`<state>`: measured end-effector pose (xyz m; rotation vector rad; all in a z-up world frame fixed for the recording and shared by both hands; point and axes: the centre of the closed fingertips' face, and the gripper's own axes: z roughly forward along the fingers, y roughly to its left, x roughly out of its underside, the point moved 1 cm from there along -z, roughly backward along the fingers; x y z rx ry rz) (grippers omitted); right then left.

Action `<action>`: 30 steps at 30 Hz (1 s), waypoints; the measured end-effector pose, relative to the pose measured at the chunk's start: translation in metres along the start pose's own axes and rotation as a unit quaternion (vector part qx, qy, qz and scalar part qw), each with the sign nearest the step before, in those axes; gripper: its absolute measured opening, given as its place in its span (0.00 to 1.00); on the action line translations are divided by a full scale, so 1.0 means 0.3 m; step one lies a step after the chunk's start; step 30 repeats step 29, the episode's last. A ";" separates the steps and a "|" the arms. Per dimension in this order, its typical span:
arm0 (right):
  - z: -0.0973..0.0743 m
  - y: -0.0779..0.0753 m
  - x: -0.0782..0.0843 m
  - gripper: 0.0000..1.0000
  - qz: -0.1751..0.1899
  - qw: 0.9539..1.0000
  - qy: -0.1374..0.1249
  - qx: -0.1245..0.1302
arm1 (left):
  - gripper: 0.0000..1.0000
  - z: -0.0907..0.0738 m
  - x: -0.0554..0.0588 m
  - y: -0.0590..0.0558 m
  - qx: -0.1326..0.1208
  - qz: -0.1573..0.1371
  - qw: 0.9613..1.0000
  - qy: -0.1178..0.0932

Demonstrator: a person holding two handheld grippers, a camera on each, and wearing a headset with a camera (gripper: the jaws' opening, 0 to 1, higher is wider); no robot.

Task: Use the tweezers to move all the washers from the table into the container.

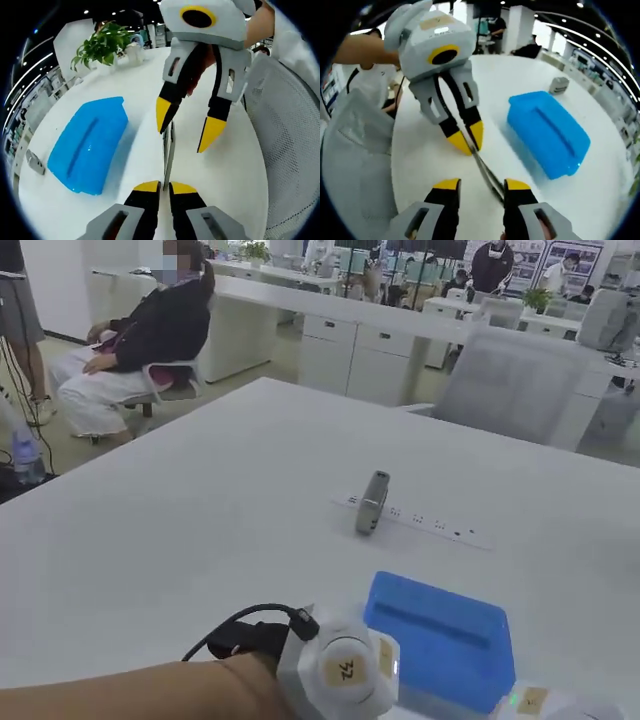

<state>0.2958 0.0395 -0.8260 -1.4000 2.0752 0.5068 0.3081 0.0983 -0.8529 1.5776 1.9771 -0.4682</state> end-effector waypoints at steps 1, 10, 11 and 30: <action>-0.023 -0.004 -0.010 0.31 0.016 1.000 -0.013 0.008 | 0.15 0.000 0.001 -0.001 0.000 -0.012 1.000 -0.003; -0.274 -0.049 -0.040 0.60 0.178 0.966 -0.148 0.113 | 0.75 -0.235 -0.041 0.021 -0.132 -0.283 0.941 -0.129; -0.290 -0.053 -0.044 0.64 0.180 0.964 -0.153 0.123 | 0.79 -0.285 -0.046 0.027 -0.163 -0.299 0.930 -0.143; -0.408 -0.037 -0.021 0.99 0.216 0.936 -0.200 0.191 | 0.99 -0.595 0.000 -0.036 -0.337 -0.367 0.849 -0.178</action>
